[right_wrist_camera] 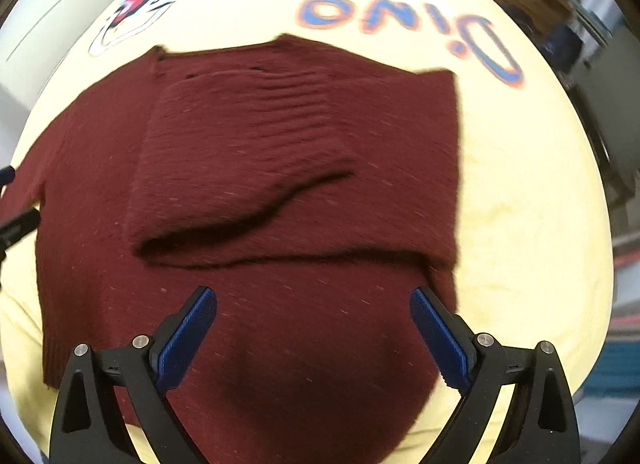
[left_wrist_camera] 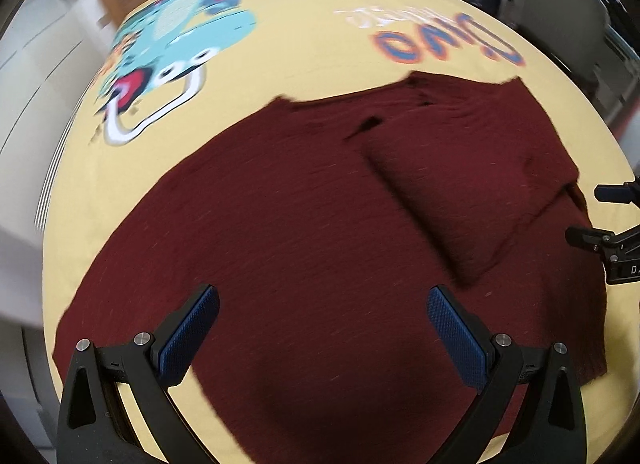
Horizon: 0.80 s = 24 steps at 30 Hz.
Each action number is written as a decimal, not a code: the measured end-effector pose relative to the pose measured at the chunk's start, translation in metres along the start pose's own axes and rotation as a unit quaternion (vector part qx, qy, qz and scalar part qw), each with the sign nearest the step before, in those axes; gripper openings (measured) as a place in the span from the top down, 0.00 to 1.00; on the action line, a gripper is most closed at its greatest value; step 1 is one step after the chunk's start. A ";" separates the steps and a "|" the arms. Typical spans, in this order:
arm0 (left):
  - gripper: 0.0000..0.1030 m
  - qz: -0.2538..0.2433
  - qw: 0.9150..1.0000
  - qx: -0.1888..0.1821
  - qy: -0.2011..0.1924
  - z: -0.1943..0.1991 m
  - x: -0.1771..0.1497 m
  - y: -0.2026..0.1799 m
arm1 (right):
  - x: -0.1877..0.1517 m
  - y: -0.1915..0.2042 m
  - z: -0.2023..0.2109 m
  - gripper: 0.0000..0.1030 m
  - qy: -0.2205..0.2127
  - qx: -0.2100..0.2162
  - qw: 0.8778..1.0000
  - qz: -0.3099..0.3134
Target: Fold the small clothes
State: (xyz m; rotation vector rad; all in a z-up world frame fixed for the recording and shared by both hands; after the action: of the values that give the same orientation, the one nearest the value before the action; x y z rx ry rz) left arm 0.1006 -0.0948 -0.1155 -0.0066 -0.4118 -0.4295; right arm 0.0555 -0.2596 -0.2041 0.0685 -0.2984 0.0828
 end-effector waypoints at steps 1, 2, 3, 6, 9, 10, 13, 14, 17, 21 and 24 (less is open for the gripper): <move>0.01 -0.011 1.000 -0.005 0.001 -0.003 0.005 -0.011 | -0.004 -0.010 0.001 0.05 -0.001 0.000 1.000 -0.011; 0.01 -0.019 1.000 -0.010 0.000 -0.005 0.009 -0.020 | -0.005 -0.004 0.002 0.05 -0.002 -0.001 1.000 -0.016; 0.01 -0.028 0.999 -0.015 0.001 -0.008 0.013 -0.030 | -0.008 -0.012 0.003 0.05 -0.003 -0.002 1.000 -0.027; 0.01 -0.068 0.998 -0.013 0.003 -0.019 0.026 -0.062 | -0.015 -0.018 0.006 0.05 -0.006 -0.002 0.999 -0.049; 0.01 -0.101 0.995 -0.008 0.013 -0.036 0.034 -0.085 | -0.022 -0.029 0.007 0.05 -0.009 0.002 0.998 -0.067; 0.01 -0.110 0.994 -0.011 0.018 -0.041 0.035 -0.093 | -0.026 -0.034 0.009 0.05 -0.009 0.003 0.997 -0.073; 0.01 -0.132 0.991 -0.006 0.033 -0.059 0.039 -0.113 | -0.035 -0.048 0.012 0.05 -0.011 0.012 0.995 -0.094; 0.01 -0.137 0.990 -0.001 0.037 -0.065 0.039 -0.117 | -0.037 -0.050 0.011 0.05 -0.011 0.013 0.995 -0.097; 0.01 -0.152 0.987 0.012 0.052 -0.084 0.041 -0.129 | -0.044 -0.061 0.009 0.05 -0.007 0.013 0.994 -0.104; 0.02 -0.144 0.987 0.034 0.060 -0.103 0.046 -0.129 | -0.048 -0.069 0.005 0.05 -0.001 0.012 0.992 -0.124; 0.16 -0.136 0.988 0.037 0.066 -0.108 0.050 -0.120 | -0.051 -0.072 0.005 0.05 -0.003 0.019 0.991 -0.134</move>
State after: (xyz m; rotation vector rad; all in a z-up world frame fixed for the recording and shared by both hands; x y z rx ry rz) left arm 0.1348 -0.2341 -0.2046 0.1511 -0.2988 -0.6805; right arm 0.0127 -0.3350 -0.2187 0.1460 -0.2921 -0.1794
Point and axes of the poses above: each gripper's, at about its wrist camera, not at the fingertips, and z roughly against the way its jaws point, y to its left, x to its top, the point moved 2 cm from there along -z, roughly the way its jaws point, and after that the axes turned 4 degrees about z, right-handed, at the moved point
